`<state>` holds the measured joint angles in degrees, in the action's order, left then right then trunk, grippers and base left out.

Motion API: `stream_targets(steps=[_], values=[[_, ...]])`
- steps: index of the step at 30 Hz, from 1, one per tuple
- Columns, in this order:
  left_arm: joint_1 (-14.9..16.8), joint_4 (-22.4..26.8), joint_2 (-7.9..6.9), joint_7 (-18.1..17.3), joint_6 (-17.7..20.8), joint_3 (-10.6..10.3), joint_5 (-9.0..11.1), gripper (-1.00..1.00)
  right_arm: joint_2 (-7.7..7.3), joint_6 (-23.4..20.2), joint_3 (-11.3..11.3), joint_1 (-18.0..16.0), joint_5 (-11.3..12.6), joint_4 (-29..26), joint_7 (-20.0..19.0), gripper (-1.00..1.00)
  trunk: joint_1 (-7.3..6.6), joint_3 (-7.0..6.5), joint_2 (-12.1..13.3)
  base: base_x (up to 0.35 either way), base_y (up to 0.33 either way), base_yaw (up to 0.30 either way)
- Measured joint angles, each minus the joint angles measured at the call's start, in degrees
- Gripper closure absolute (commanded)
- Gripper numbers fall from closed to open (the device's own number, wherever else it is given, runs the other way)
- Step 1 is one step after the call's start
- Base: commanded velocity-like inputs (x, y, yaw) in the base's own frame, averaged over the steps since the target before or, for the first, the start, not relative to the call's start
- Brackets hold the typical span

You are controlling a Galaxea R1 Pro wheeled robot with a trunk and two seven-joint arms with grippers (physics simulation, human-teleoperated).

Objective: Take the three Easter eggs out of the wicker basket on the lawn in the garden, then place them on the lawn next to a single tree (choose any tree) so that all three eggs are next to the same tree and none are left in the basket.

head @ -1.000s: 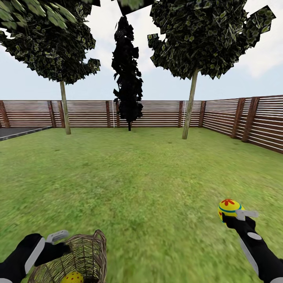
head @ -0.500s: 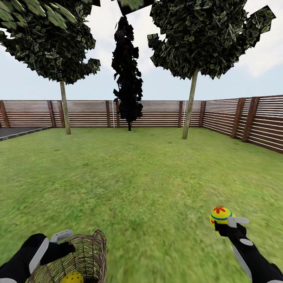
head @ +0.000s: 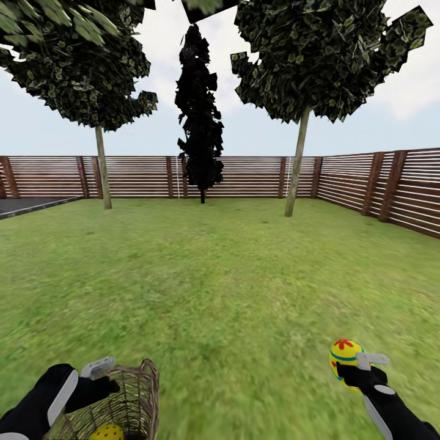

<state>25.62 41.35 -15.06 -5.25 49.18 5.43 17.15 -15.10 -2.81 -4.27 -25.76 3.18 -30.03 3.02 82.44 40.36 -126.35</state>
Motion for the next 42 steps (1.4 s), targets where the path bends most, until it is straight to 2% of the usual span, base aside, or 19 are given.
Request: stream_targets(steps=[7, 18, 21, 24, 26, 28, 30, 32, 38, 42], values=[[0.0, 0.0, 0.59, 0.0, 0.0, 0.0, 0.0, -1.00, 0.08, 0.0, 0.1, 0.0, -0.1, -0.1, 0.2, 1.00, 0.00, 0.00, 0.0, 0.097, -0.242, 0.294], [0.0, 0.0, 0.66, 0.0, 0.1, 0.1, 0.0, -1.00, 0.33, 0.0, -0.1, 0.0, 0.0, -0.1, 0.0, 1.00, 0.01, 0.00, 0.0, 0.004, -0.006, 0.299], [0.0, 0.0, 0.70, 0.0, 0.1, 0.1, 0.0, -1.00, 0.55, 0.1, 0.0, 0.0, 0.0, -4.5, 0.1, 1.00, 0.01, 0.00, 0.0, 0.000, 0.000, 0.291], [0.0, 0.0, 0.70, 0.0, 0.1, 0.0, 0.0, -1.00, 0.70, -1.3, 0.7, 0.0, -0.4, -6.5, 1.4, 1.00, 0.01, 0.00, 0.0, 0.000, 0.000, 0.288], [0.0, 0.0, 0.71, 0.0, 0.1, 0.0, 0.0, -1.00, 0.88, -5.8, 1.3, -0.1, -1.4, -7.4, 4.1, 1.00, 0.01, 0.00, 0.0, 0.000, 0.000, 0.287], [0.0, 0.0, 0.75, 0.1, 0.1, 0.0, 0.0, -1.00, 1.60, -8.0, 1.5, -1.8, -1.7, -8.1, 4.8, 1.00, 0.01, -0.01, 0.0, 0.000, 0.000, 0.287], [0.0, 0.0, 0.77, 0.1, 0.0, 0.0, 0.0, -1.00, 3.72, -10.5, 1.6, -4.7, -2.1, -8.2, 5.0, 1.00, 0.01, -0.01, 0.0, 0.000, 0.000, 0.287], [0.0, 0.0, 0.72, 0.1, 0.1, 0.1, 0.0, -1.00, 4.99, -11.6, 1.6, -5.6, -3.1, -8.1, 5.1, 1.00, 0.01, 0.00, 0.0, 0.000, 0.000, 0.285], [0.0, 0.0, 1.21, 0.0, 0.0, 0.0, 0.1, -1.00, 5.34, -11.7, 1.6, -5.8, -3.5, -8.6, 4.8, 1.00, 0.01, 0.00, 0.0, 0.008, -0.005, 0.123], [0.0, -0.2, 2.73, 0.1, -0.1, -0.1, -0.1, -1.00, 5.03, -11.6, 1.7, -5.8, -3.4, -11.3, 4.6, 1.00, -0.01, 0.00, 0.0, 0.178, -0.227, 0.003]])
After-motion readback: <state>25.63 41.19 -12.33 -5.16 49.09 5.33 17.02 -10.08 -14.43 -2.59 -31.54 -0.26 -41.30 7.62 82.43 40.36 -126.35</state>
